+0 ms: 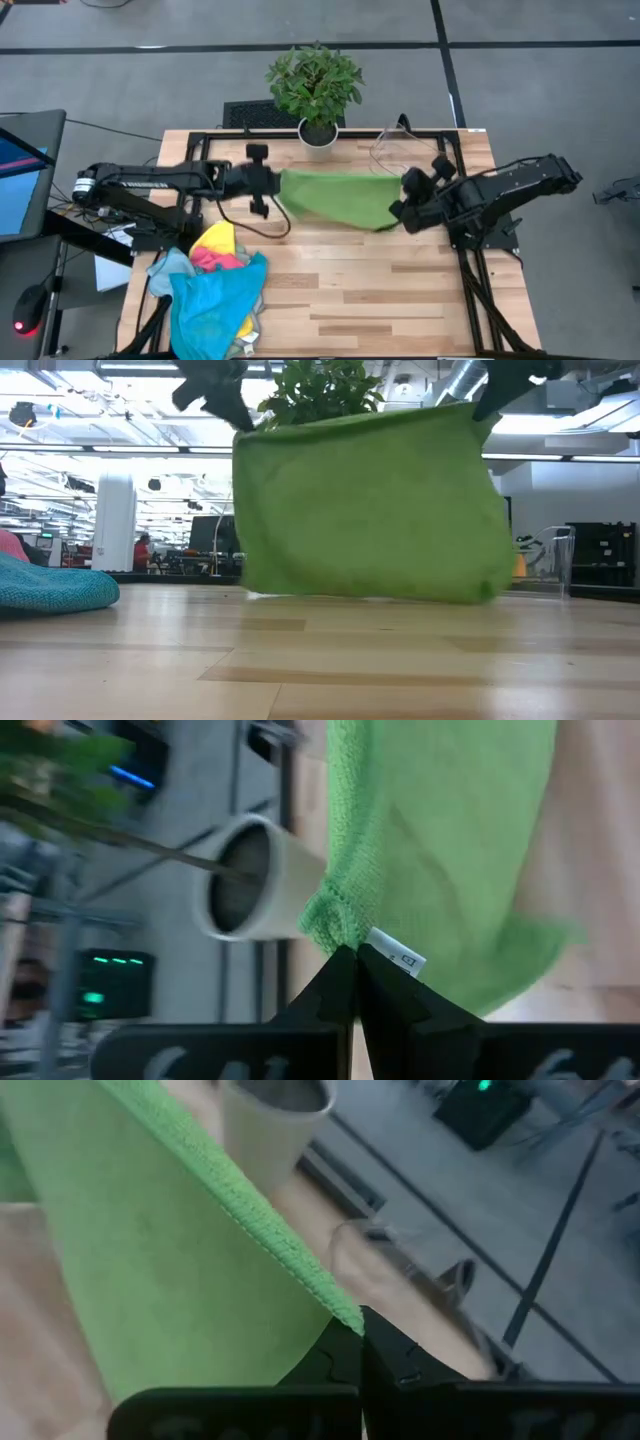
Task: Fold microfiber towels
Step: Fold the green microfiber towel
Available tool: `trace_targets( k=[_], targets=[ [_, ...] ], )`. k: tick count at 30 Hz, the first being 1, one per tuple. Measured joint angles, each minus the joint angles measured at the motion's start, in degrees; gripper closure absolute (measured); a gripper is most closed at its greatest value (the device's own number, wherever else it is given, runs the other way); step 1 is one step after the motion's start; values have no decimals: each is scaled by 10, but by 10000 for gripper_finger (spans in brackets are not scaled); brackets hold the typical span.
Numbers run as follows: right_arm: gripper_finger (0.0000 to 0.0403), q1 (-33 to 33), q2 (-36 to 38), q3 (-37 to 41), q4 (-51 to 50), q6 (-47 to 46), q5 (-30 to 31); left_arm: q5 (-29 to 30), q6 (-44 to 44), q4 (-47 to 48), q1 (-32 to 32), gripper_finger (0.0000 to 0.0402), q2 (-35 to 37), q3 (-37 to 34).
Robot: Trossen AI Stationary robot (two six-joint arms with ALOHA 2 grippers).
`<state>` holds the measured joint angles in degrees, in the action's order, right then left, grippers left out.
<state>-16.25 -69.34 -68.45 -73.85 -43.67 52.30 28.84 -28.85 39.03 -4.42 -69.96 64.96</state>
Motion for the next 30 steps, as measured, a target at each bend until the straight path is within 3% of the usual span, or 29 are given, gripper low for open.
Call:
trace_targets(
  k=[6,12,19,25,30],
  targets=[
    [391,0,11,6,11,-4,0,-22,-38,15,-33,401,0,64],
    [391,-71,-11,60,65,-83,-24,-148,52,64,-10,401,-6,27],
    [391,-181,-67,75,80,-175,-58,-161,170,38,97,401,-7,-67],
    [391,-251,-110,75,79,-259,-102,-162,288,-78,201,401,-7,-114],
    [391,-281,-145,75,87,-315,-120,-184,306,-143,256,401,-18,-155]
  ],
)
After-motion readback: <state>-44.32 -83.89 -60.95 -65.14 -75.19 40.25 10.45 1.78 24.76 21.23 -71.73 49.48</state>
